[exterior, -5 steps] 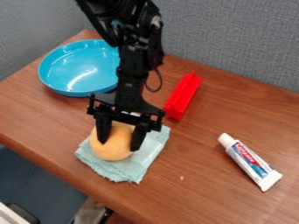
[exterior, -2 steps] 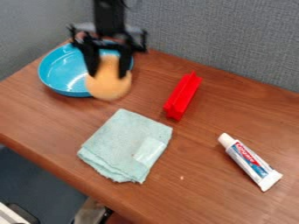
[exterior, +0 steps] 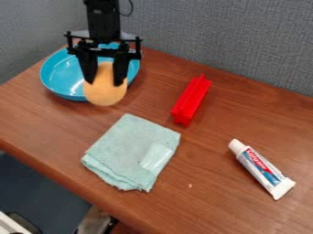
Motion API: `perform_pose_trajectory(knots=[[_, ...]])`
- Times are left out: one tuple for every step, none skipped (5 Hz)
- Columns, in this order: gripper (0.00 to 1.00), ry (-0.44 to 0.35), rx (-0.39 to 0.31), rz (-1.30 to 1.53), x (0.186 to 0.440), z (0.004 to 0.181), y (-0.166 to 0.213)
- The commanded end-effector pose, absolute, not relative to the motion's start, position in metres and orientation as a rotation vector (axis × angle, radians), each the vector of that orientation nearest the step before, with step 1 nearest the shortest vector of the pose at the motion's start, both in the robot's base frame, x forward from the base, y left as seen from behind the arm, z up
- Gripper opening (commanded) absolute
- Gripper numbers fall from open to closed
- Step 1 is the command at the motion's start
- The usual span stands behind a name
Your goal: Put the yellow ball on the blue plate
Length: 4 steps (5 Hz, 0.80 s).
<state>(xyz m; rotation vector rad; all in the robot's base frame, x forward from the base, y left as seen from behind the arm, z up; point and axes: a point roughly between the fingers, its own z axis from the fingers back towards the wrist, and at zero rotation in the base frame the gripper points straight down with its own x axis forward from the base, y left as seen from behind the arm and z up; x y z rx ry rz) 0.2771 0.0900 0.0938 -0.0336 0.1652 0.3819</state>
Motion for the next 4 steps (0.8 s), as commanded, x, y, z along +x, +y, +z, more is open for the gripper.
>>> perform_pose_trajectory(knots=[[0.0,0.126,-0.02,0.352,0.278,0.096,0.091],[0.0,0.131,-0.017,0.327,0.278,0.089,0.091],[0.0,0.138,-0.013,0.302,0.276,0.085,0.09],[0.0,0.144,-0.008,0.284,0.275,0.083,0.092]])
